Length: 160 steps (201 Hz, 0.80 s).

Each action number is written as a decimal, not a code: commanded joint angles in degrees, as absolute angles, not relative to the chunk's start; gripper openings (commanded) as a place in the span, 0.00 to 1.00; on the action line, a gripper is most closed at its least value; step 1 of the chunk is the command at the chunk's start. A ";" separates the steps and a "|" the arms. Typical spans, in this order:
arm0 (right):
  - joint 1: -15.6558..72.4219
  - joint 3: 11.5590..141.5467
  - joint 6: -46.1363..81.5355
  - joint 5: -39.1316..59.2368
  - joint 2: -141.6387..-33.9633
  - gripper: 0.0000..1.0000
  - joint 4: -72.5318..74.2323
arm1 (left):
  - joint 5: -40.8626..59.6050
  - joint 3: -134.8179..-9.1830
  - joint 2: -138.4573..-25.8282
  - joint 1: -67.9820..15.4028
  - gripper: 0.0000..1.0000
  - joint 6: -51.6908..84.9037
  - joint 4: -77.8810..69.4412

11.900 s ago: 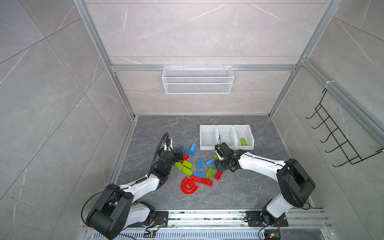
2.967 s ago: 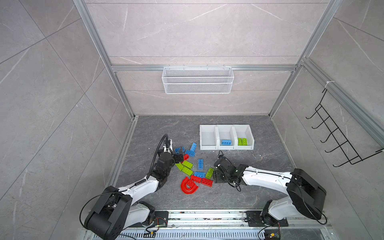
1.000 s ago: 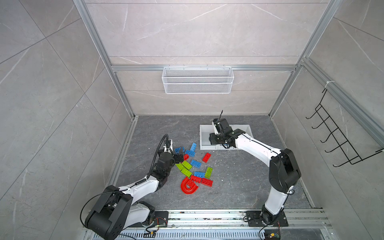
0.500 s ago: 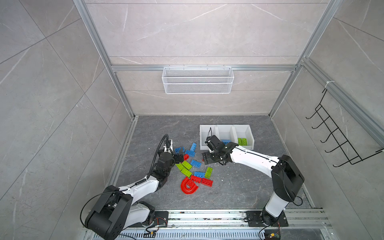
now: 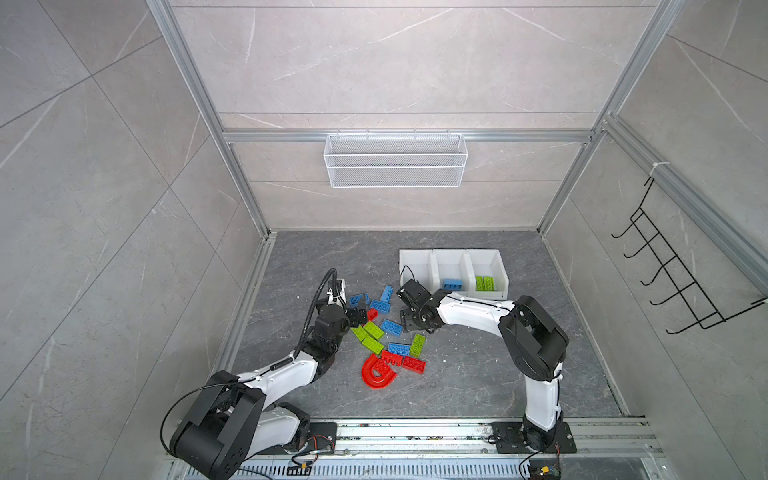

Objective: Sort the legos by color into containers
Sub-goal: 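Lower the right gripper onto the red brick near the bin and grasp, then carry the red brick into the nearest-end bin compartment and release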

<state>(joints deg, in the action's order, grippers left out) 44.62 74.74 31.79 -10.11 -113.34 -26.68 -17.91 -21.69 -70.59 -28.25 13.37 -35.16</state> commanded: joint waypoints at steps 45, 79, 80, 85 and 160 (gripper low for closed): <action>44.89 79.79 32.10 -11.69 -118.73 0.75 -24.59 | -18.81 -22.08 -69.78 -28.08 1.00 14.25 -37.25; 44.92 81.14 32.45 -13.06 -120.61 0.75 -24.78 | -18.67 -22.15 -70.05 -28.11 1.00 14.33 -37.17; 44.92 81.13 32.49 -13.12 -120.64 0.75 -24.78 | -18.61 -22.15 -70.05 -28.08 1.00 14.33 -37.13; 44.93 81.18 32.56 -13.18 -120.72 0.75 -24.70 | -18.57 -22.16 -70.05 -28.08 1.00 14.33 -37.10; 44.88 81.65 31.76 -16.58 -121.10 0.63 -27.52 | -18.95 -22.13 -69.61 -28.07 1.00 14.25 -36.99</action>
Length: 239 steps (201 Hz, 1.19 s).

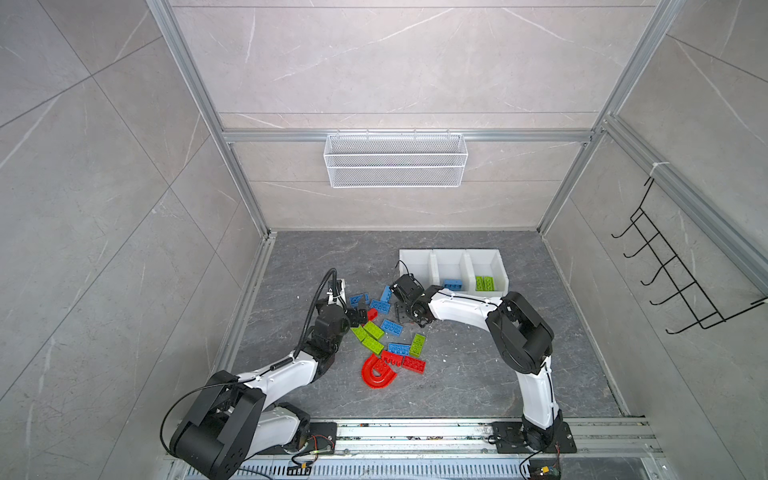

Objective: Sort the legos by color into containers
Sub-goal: 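Carry the red brick into the nearest-end bin compartment and release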

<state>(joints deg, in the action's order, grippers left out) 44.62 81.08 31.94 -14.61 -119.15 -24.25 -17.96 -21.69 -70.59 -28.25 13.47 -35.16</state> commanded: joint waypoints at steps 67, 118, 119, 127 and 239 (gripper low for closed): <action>44.83 74.84 30.58 -17.62 -114.22 0.42 -25.32 | -18.81 -22.10 -69.62 -28.12 1.00 14.33 -36.98; 44.87 73.07 26.48 -15.70 -104.56 0.27 -23.90 | -18.86 -21.87 -68.75 -28.07 1.00 14.39 -36.81; 44.85 72.97 26.38 -15.72 -104.31 0.27 -23.95 | -18.79 -21.88 -68.69 -28.10 1.00 14.40 -36.82; 44.75 72.68 25.78 -15.82 -102.37 0.26 -24.21 | -18.81 -21.73 -68.39 -28.06 1.00 14.26 -36.81; 33.41 90.73 15.63 -5.96 -109.70 0.23 -24.95 | -18.67 -21.18 -68.91 -28.07 1.00 14.57 -38.24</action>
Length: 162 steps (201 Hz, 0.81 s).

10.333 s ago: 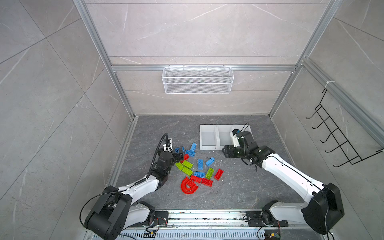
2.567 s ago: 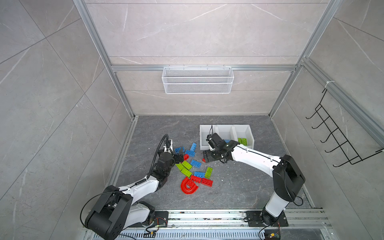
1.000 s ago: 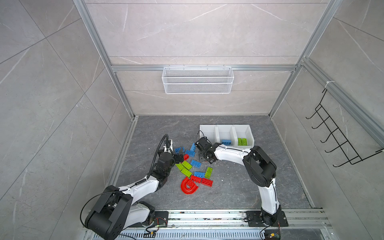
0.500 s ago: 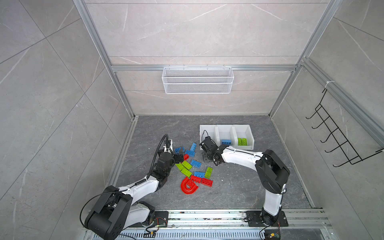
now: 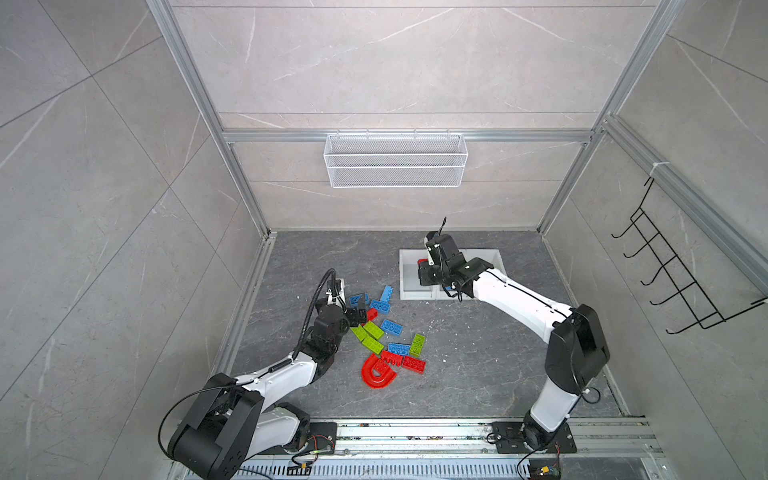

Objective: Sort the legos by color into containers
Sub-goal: 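Carry the red brick into the nearest-end bin compartment and release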

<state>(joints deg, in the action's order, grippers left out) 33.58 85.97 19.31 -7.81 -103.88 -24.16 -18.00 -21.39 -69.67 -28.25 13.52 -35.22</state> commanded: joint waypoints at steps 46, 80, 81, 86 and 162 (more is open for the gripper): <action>32.62 95.03 15.64 -6.54 -116.17 0.24 -25.39 | -19.85 -20.69 -67.76 -28.12 1.00 14.26 -38.15; 32.48 96.64 16.21 -6.45 -119.72 0.26 -26.68 | -19.41 -20.77 -68.20 -28.12 1.00 14.53 -38.32; 32.45 96.57 16.24 -6.43 -119.80 0.27 -26.65 | -19.37 -20.76 -68.20 -28.12 1.00 14.52 -38.32; 32.51 96.59 16.36 -6.42 -119.98 0.28 -26.59 | -19.39 -20.74 -68.29 -28.12 1.00 14.56 -38.36; 32.33 96.90 16.09 -6.50 -116.47 0.67 -30.70 | -19.79 -20.69 -68.15 -28.12 1.00 14.35 -38.32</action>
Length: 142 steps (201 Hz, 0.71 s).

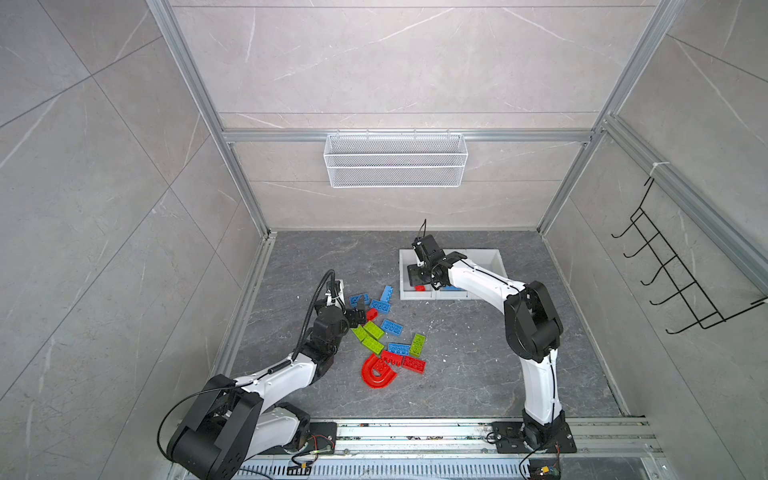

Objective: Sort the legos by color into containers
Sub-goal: 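Carry the red brick into the nearest-end bin compartment and release, then move the right gripper back over the pile toward a lime-green brick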

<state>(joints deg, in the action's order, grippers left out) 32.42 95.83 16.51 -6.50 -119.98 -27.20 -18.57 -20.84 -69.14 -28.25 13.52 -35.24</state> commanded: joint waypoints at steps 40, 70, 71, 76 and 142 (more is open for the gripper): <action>35.92 83.51 18.68 -5.84 -102.60 0.70 -32.05 | -19.76 -20.87 -68.42 -28.07 1.00 14.25 -38.08; 43.25 67.82 25.85 -6.62 -91.32 0.72 -30.02 | -19.40 -20.84 -67.70 -28.12 1.00 14.22 -37.88; 43.47 67.35 26.20 -6.52 -90.93 0.72 -29.82 | -19.37 -20.88 -67.69 -28.12 1.00 14.19 -37.84; 44.35 64.84 27.69 -6.25 -89.32 0.71 -28.85 | -19.58 -20.84 -67.59 -28.12 1.00 14.24 -37.73; 52.91 54.75 37.75 -10.29 -87.33 0.62 -23.74 | -19.37 -20.70 -67.28 -28.12 1.00 14.24 -37.62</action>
